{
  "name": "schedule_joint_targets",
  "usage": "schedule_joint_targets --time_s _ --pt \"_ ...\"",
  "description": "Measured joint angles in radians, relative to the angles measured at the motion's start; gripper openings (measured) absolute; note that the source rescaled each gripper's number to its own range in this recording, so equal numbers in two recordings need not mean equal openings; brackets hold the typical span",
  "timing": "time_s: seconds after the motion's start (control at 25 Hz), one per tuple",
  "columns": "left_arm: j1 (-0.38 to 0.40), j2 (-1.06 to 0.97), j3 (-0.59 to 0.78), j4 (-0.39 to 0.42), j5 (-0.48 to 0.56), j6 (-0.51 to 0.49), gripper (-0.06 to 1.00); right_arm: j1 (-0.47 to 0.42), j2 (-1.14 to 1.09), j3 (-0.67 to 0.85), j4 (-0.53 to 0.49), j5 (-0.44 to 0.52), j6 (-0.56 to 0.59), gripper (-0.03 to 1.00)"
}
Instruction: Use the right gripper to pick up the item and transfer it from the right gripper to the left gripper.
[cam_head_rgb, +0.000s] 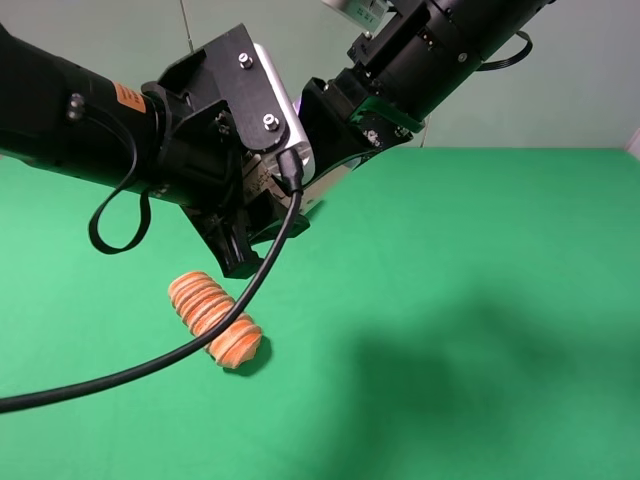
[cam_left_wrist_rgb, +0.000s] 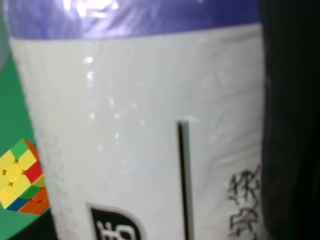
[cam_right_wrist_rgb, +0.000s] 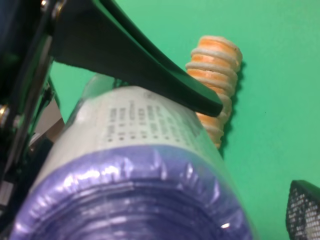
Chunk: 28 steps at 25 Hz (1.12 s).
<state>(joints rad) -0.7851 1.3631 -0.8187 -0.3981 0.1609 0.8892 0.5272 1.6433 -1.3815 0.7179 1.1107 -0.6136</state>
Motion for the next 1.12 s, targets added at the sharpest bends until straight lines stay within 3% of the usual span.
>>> schedule_joint_targets --time_s 0.44,0.68,1.12 --pt "0.001 0.0 0.0 0.0 0.001 0.0 0.01 0.0 -0.01 -0.069 -0.085 0.065 0.029 1.0" --pt "0.003 0.0 0.0 0.0 0.001 0.0 0.01 0.0 -0.045 -0.069 -0.179 0.101 0.033 1.0" --pt "0.003 0.0 0.0 0.0 0.001 0.0 0.01 0.0 -0.186 -0.069 -0.52 0.106 0.226 1.0"
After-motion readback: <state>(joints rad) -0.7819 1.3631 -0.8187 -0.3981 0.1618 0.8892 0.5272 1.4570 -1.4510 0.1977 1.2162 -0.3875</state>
